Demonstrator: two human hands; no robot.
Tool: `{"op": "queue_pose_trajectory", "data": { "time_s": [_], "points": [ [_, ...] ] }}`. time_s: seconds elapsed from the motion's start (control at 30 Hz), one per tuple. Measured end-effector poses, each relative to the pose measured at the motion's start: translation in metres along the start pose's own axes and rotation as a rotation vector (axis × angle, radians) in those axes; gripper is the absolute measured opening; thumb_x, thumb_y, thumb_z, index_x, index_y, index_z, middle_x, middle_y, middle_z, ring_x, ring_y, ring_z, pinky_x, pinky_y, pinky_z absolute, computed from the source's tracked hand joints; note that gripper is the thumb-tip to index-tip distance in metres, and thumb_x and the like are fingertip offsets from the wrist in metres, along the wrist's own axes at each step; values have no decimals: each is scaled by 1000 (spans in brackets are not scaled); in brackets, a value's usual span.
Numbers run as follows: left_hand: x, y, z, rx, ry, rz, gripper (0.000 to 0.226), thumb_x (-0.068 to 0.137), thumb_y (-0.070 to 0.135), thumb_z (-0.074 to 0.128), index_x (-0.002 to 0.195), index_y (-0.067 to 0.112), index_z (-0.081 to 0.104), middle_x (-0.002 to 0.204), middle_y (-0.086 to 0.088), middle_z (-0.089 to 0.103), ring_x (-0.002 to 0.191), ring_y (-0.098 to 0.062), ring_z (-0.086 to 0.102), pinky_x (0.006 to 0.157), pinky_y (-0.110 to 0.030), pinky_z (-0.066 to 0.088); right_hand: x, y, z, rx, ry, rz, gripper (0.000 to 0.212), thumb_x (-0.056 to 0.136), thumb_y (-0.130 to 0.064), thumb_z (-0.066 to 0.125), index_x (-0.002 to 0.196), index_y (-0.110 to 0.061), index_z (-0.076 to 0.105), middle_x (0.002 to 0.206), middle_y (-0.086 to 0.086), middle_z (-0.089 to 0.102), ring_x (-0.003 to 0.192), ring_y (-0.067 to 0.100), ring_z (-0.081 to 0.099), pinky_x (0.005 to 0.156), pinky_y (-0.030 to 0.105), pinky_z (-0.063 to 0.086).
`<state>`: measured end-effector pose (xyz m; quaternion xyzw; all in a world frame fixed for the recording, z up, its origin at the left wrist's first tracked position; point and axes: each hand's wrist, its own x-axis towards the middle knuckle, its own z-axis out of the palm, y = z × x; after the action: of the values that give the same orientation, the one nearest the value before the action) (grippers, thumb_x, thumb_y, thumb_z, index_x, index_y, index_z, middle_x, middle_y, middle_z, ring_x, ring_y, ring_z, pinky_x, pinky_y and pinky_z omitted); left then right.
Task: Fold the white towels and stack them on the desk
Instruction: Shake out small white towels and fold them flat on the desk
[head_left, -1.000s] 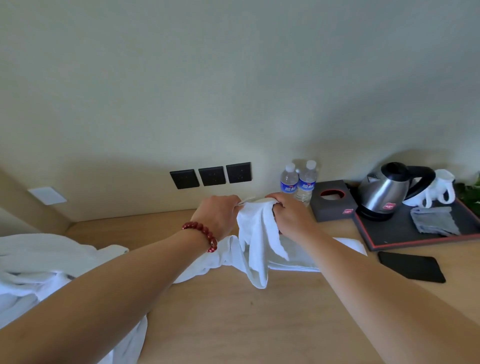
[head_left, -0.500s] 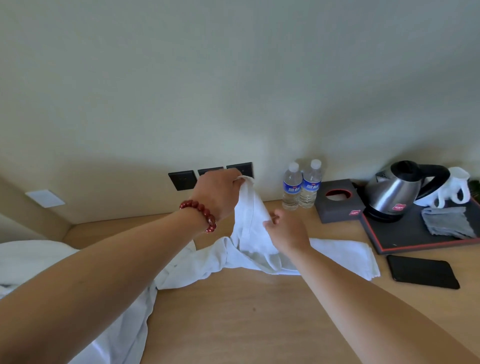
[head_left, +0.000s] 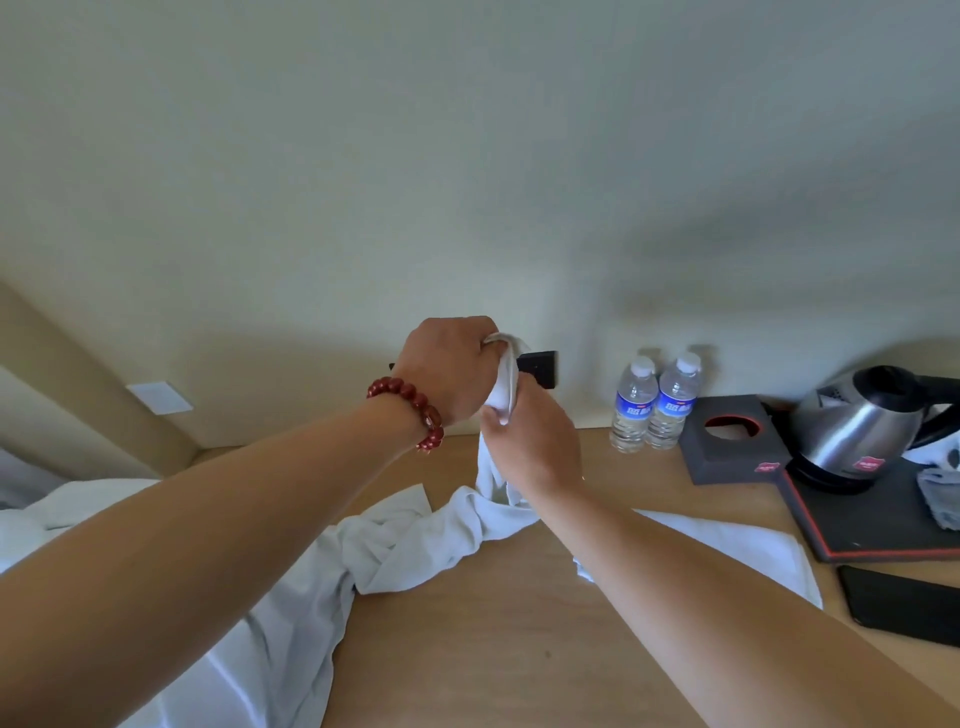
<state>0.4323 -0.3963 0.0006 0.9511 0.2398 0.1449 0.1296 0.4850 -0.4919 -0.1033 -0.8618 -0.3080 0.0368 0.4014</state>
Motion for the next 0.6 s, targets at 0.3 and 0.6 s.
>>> {"op": "queue_pose_trajectory", "data": {
  "time_s": [0.3, 0.6],
  "points": [
    [1, -38, -36, 165, 49, 2, 28, 102, 25, 38, 82, 16, 55, 75, 3, 58, 75, -21, 55, 65, -30, 36, 25, 20, -23, -289, -489, 132, 29, 91, -6, 46, 112, -11, 64, 105, 9, 68, 98, 33, 62, 71, 29, 44],
    [-11, -38, -56, 250, 52, 52, 31, 105, 30, 34, 84, 14, 50, 73, 3, 50, 76, -25, 55, 65, -32, 33, 104, -9, -129, -441, 326, -142, 24, 83, -5, 52, 101, -14, 66, 103, 15, 67, 97, 38, 63, 74, 39, 47]
  ]
}}
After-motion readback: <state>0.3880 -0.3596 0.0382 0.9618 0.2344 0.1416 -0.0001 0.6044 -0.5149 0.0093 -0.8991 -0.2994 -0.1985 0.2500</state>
